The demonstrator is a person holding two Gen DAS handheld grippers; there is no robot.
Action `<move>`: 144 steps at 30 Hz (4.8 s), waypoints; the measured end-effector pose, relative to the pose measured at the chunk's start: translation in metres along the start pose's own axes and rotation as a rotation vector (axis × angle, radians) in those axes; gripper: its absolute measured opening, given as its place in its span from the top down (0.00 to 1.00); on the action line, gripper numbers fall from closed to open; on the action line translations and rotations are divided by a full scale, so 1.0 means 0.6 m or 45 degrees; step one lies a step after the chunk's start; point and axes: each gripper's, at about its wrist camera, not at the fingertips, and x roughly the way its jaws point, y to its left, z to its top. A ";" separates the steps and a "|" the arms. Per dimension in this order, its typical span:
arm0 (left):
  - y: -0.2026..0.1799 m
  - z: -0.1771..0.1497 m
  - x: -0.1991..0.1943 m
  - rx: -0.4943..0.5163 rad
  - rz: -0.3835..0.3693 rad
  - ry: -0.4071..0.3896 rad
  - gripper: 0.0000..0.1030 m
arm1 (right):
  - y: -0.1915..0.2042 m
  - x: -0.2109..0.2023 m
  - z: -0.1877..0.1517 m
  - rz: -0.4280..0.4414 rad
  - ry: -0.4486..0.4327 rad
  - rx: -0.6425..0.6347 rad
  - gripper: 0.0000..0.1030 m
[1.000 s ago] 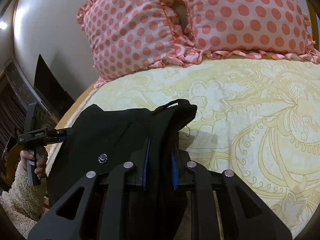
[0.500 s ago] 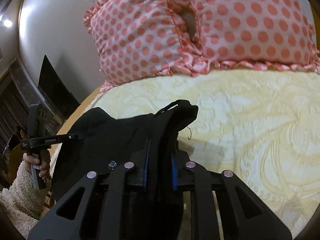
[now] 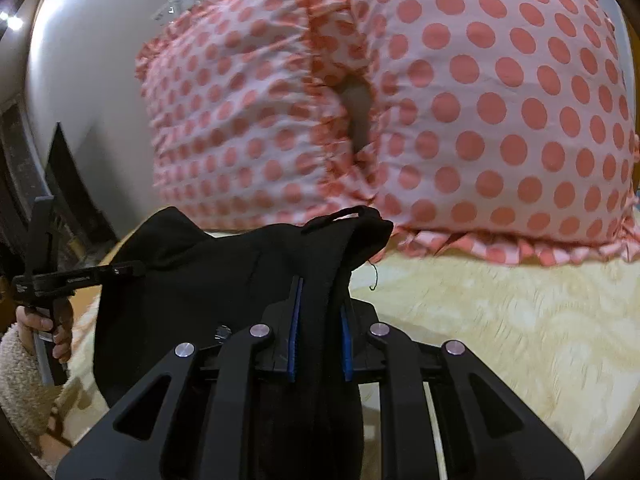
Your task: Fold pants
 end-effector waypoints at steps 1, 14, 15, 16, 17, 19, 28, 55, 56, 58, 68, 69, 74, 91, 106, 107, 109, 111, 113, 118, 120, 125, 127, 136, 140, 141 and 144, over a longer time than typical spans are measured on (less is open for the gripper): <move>0.005 0.003 0.023 -0.010 0.015 0.025 0.92 | -0.011 0.019 -0.002 -0.014 0.033 0.014 0.84; 0.017 -0.034 0.040 -0.059 0.166 0.001 0.53 | -0.055 0.031 -0.032 -0.311 0.138 0.185 0.49; 0.009 -0.038 0.020 -0.028 0.183 -0.045 0.49 | -0.053 0.014 -0.032 -0.323 0.097 0.197 0.49; -0.007 -0.050 -0.012 0.027 0.187 -0.113 0.40 | -0.048 -0.019 -0.032 -0.315 0.023 0.215 0.49; -0.017 -0.059 -0.031 0.060 0.162 -0.140 0.31 | -0.041 -0.042 -0.035 -0.289 -0.015 0.217 0.49; -0.041 -0.082 -0.061 0.105 0.073 -0.156 0.23 | -0.011 -0.069 -0.049 -0.215 -0.016 0.162 0.48; -0.103 -0.170 -0.012 0.166 -0.036 0.135 0.21 | 0.094 -0.023 -0.148 -0.221 0.316 -0.107 0.46; -0.068 -0.365 -0.157 0.086 0.325 -0.051 0.02 | 0.211 -0.138 -0.310 -0.315 0.145 -0.017 0.04; -0.070 -0.368 -0.157 0.099 0.332 -0.056 0.02 | 0.214 -0.136 -0.314 -0.315 0.150 -0.016 0.04; -0.075 -0.373 -0.156 0.117 0.344 -0.059 0.02 | 0.218 -0.133 -0.320 -0.315 0.160 -0.013 0.04; -0.087 -0.393 -0.153 0.185 0.389 -0.129 0.02 | 0.232 -0.132 -0.337 -0.385 0.118 -0.061 0.01; -0.087 -0.395 -0.152 0.188 0.390 -0.139 0.02 | 0.232 -0.132 -0.337 -0.390 0.112 -0.058 0.01; -0.088 -0.400 -0.154 0.194 0.387 -0.172 0.02 | 0.238 -0.136 -0.346 -0.437 0.072 -0.027 0.01; -0.088 -0.402 -0.152 0.199 0.385 -0.186 0.02 | 0.240 -0.137 -0.347 -0.456 0.054 -0.017 0.01; -0.088 -0.402 -0.152 0.199 0.385 -0.187 0.02 | 0.241 -0.137 -0.348 -0.458 0.053 -0.016 0.01; -0.088 -0.402 -0.152 0.199 0.385 -0.188 0.02 | 0.241 -0.136 -0.348 -0.458 0.053 -0.016 0.01; -0.088 -0.402 -0.151 0.199 0.385 -0.188 0.02 | 0.241 -0.136 -0.348 -0.458 0.053 -0.016 0.01; -0.088 -0.402 -0.151 0.199 0.386 -0.188 0.02 | 0.241 -0.136 -0.348 -0.459 0.052 -0.016 0.01; -0.088 -0.402 -0.151 0.199 0.386 -0.188 0.02 | 0.241 -0.136 -0.348 -0.459 0.052 -0.016 0.01; -0.088 -0.402 -0.151 0.199 0.386 -0.188 0.02 | 0.241 -0.135 -0.348 -0.460 0.052 -0.015 0.01; -0.088 -0.402 -0.151 0.199 0.386 -0.188 0.02 | 0.242 -0.135 -0.348 -0.460 0.052 -0.015 0.01; -0.089 -0.402 -0.152 0.198 0.386 -0.188 0.02 | 0.242 -0.135 -0.348 -0.461 0.052 -0.014 0.01; -0.089 -0.402 -0.151 0.198 0.386 -0.188 0.02 | 0.242 -0.135 -0.348 -0.462 0.052 -0.014 0.01; -0.089 -0.402 -0.151 0.198 0.387 -0.188 0.02 | 0.243 -0.134 -0.348 -0.463 0.051 -0.013 0.01; -0.089 -0.402 -0.151 0.198 0.387 -0.188 0.02 | 0.243 -0.134 -0.348 -0.463 0.050 -0.013 0.01; -0.089 -0.402 -0.151 0.198 0.386 -0.188 0.02 | 0.243 -0.134 -0.348 -0.463 0.050 -0.013 0.01; -0.088 -0.402 -0.151 0.198 0.386 -0.187 0.02 | 0.243 -0.134 -0.348 -0.463 0.051 -0.014 0.01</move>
